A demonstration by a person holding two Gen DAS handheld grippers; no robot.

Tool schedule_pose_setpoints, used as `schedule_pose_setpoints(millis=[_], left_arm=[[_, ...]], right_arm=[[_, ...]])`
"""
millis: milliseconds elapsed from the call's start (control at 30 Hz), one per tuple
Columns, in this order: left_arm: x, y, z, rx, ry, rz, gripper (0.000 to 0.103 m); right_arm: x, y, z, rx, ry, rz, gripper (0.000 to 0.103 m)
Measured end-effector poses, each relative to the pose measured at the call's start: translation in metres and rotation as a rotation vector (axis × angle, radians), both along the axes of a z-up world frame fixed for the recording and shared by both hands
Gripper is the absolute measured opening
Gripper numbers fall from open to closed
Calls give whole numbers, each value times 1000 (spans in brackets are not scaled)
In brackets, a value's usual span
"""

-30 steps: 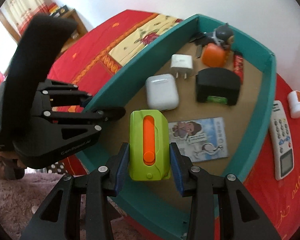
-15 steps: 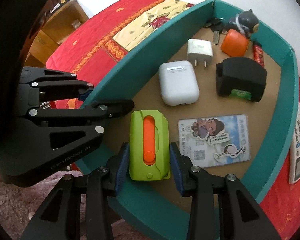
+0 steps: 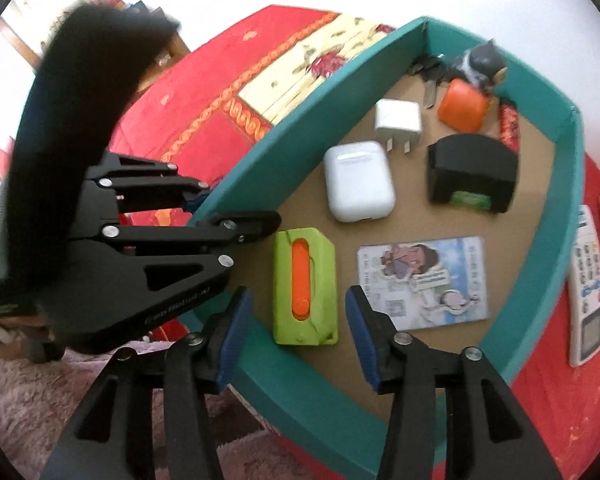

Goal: Organize objects
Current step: 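Carry the green box cutter into the tray and open the right gripper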

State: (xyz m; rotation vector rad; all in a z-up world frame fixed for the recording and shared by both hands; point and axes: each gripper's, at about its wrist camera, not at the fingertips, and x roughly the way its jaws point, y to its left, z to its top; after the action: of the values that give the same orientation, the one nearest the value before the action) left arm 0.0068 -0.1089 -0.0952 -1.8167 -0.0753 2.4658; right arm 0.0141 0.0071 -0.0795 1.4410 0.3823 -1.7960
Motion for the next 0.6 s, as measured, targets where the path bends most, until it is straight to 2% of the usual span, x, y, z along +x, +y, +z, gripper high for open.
schedule_pose_setpoints(millis=[233,433,600], left_arm=[[0,2,0,-2,-2,0,12],[0,5,-1,-6,-4,-2,12],[0,5,-1,-11,-3,-5,12]], right_arm=[[-21,41,30,-26,61,-131,50],[-42,77,36,3,93,-261,50],[-47,105,36,14,100,-324,50]])
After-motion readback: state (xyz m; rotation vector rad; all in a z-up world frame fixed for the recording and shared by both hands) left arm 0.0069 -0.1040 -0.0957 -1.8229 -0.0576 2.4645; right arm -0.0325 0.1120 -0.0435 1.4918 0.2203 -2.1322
